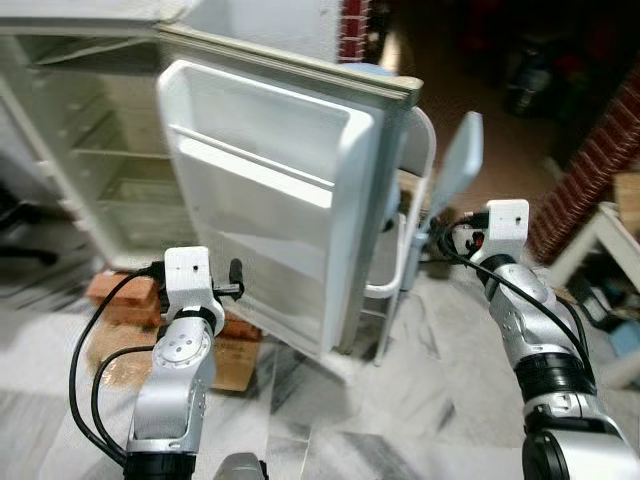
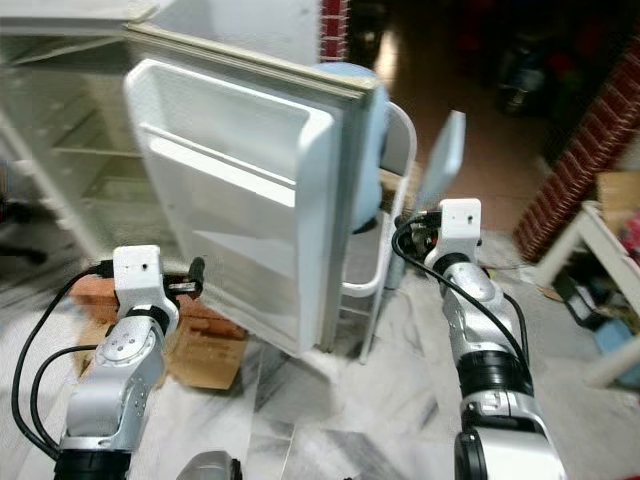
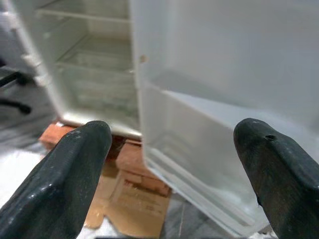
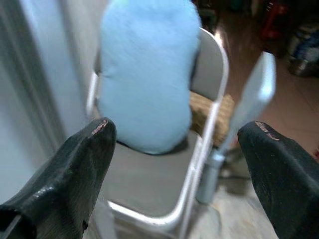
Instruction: Restocking fridge
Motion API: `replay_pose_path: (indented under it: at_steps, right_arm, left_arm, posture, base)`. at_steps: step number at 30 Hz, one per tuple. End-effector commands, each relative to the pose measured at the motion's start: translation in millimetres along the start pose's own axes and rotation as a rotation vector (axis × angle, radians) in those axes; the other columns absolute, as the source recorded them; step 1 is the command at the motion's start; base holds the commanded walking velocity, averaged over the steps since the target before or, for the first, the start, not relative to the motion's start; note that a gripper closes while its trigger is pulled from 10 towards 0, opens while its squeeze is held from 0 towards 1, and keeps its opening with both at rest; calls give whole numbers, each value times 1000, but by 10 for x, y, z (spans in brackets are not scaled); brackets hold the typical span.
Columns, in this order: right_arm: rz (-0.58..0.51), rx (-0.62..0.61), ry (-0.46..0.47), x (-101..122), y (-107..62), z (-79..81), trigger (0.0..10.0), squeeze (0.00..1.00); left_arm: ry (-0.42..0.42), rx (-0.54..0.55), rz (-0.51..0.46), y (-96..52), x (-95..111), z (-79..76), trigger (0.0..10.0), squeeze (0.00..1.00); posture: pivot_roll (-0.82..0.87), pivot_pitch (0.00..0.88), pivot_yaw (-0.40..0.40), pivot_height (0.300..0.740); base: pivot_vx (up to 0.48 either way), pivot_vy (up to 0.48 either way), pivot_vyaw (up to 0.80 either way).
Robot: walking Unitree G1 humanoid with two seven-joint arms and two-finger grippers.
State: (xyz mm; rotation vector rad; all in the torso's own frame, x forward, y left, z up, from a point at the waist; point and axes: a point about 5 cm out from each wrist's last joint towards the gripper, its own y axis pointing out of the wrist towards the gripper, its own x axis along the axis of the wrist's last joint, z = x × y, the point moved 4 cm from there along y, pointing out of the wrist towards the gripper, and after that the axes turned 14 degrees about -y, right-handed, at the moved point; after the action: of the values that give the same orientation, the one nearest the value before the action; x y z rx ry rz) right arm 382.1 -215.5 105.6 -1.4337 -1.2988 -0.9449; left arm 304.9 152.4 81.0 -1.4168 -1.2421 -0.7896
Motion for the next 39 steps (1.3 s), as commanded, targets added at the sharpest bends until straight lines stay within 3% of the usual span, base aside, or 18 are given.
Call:
replay_pose_path:
  at_steps: [1, 17, 23, 27, 31, 32, 35, 37, 39]
  right_arm:
    - [-40, -34, -5, 131, 21, -54, 10000, 0]
    - [-23, -133, -6, 194, 118, -125, 10000, 0]
    - [-61, -128, 102, 408, 255, -11, 10000, 0]
    - [-89, -93, 175, 586, 344, 185, 10000, 0]
    - [-142, 11, 266, 828, 416, 482, 10000, 0]
    - [-171, 111, 272, 946, 425, 692, 10000, 0]
    - [-198, 196, 283, 1037, 416, 862, 10000, 0]
    - [-224, 283, 306, 1107, 392, 1003, 10000, 0]
    - [-229, 311, 313, 1123, 383, 1042, 10000, 0]
  left_arm:
    - [3, 13, 2, 7, -6, 9, 10000, 0]
    - [-16, 70, 38, 14, -91, 61, 10000, 0]
    - [-47, 127, 130, 5, -255, 151, 10000, 0]
    - [-64, 163, 193, -7, -346, 210, 10000, 0]
    - [-52, 174, 228, -36, -373, 258, 10000, 0]
    - [-57, 183, 287, -90, -430, 296, 10000, 0]
    - [-63, 175, 379, -166, -541, 331, 10000, 0]
    - [-60, 66, 508, -300, -716, 277, 10000, 0]
    - [-44, 39, 551, -348, -783, 264, 10000, 0]
  posture:
    - [32, 0, -19, 740]
    - [37, 0, -21, 740]
    - [41, 0, -20, 740]
    - [39, 0, -18, 740]
    - [48, 0, -17, 740]
    - [57, 0, -18, 740]
    - [63, 0, -18, 740]
    - [73, 0, -20, 740]
    - [75, 0, -20, 740]
  base:
    - [345, 0, 731]
    - [250, -183, 46]
    - [0, 0, 0]
    - [0, 0, 0]
    - [0, 0, 0]
    - [0, 0, 0]
    - [0, 0, 0]
    - [0, 0, 0]
    - [0, 0, 0]
